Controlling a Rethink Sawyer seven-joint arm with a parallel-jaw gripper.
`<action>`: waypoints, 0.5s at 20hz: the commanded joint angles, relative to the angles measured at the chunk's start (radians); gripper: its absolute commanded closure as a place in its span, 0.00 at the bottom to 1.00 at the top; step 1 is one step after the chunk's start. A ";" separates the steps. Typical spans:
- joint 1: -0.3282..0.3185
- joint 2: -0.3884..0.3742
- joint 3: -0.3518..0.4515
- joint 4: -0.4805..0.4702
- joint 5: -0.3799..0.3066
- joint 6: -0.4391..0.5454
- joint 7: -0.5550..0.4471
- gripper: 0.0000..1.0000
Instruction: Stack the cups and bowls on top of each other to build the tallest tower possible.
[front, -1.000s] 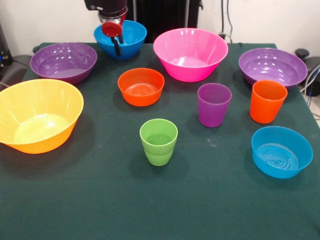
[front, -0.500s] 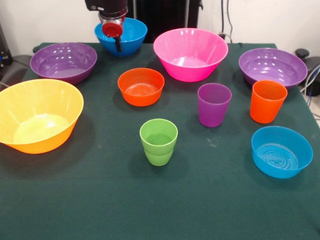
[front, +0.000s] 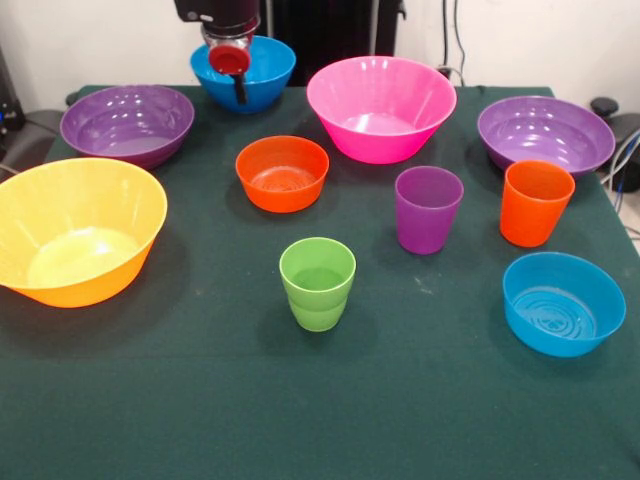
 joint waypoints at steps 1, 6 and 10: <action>0.003 -0.057 0.043 -0.033 0.049 -0.002 -0.014 1.00; -0.072 -0.205 0.168 0.044 0.270 0.076 -0.082 1.00; -0.103 -0.276 0.225 0.059 0.384 0.138 -0.118 1.00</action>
